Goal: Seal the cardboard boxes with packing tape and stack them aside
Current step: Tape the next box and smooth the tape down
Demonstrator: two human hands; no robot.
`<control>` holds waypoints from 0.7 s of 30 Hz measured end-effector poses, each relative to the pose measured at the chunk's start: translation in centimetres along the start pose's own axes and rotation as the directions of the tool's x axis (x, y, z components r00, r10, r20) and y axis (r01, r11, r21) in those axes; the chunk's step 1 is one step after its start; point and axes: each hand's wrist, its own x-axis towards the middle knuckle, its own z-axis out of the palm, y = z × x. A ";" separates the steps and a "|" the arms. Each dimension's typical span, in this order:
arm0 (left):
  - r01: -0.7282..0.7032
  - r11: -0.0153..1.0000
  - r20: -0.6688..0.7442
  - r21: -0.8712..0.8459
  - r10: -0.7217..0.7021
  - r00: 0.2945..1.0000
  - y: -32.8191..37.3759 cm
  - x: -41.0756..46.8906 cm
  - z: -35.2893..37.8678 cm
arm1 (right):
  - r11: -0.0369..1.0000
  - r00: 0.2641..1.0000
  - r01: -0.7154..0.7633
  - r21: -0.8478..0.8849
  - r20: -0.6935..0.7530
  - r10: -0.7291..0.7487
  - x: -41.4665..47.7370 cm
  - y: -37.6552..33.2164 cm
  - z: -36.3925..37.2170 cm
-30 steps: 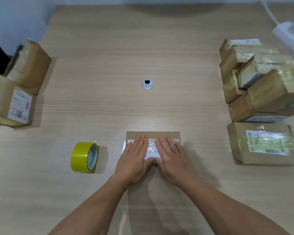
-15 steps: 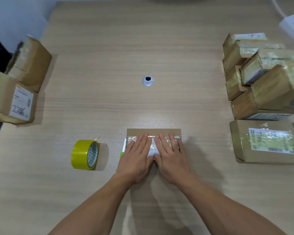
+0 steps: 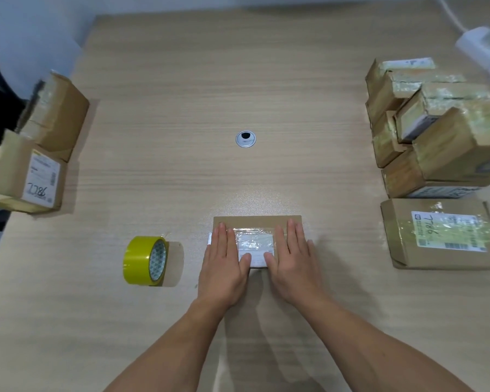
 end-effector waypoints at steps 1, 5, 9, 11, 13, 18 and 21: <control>-0.007 1.000 -0.002 0.006 0.007 1.000 0.0 0.0 0.0 | 1.000 1.000 -0.016 0.013 0.025 0.015 0.0 0.2 -0.2; 0.010 0.998 -0.011 -0.062 -0.011 1.000 0.2 -0.1 -0.1 | 0.998 0.997 -0.066 0.021 0.032 0.066 -0.2 0.2 -0.8; 0.033 0.985 -0.033 -0.167 -0.039 0.999 0.6 -0.2 -0.4 | 0.986 0.986 -0.161 0.043 0.049 0.158 -0.8 0.1 -1.1; 0.033 0.982 -0.038 -0.186 -0.041 0.998 0.3 0.0 -0.8 | 0.978 0.976 -0.204 0.053 0.082 0.199 -0.7 -0.2 -1.4; 0.047 0.980 -0.038 -0.195 -0.056 0.998 0.0 0.0 -1.1 | 0.968 0.968 -0.238 0.082 0.101 0.230 -0.7 -0.5 -1.8; 0.078 0.950 0.016 -0.302 -0.077 0.997 0.2 0.1 -2.2 | 0.915 0.947 -0.316 0.253 0.139 0.288 -0.1 -0.8 -2.3; 0.136 0.898 -0.042 -0.419 -0.169 0.985 0.5 0.2 -2.8 | 0.776 0.924 -0.370 0.511 0.113 0.365 0.4 -1.2 -2.8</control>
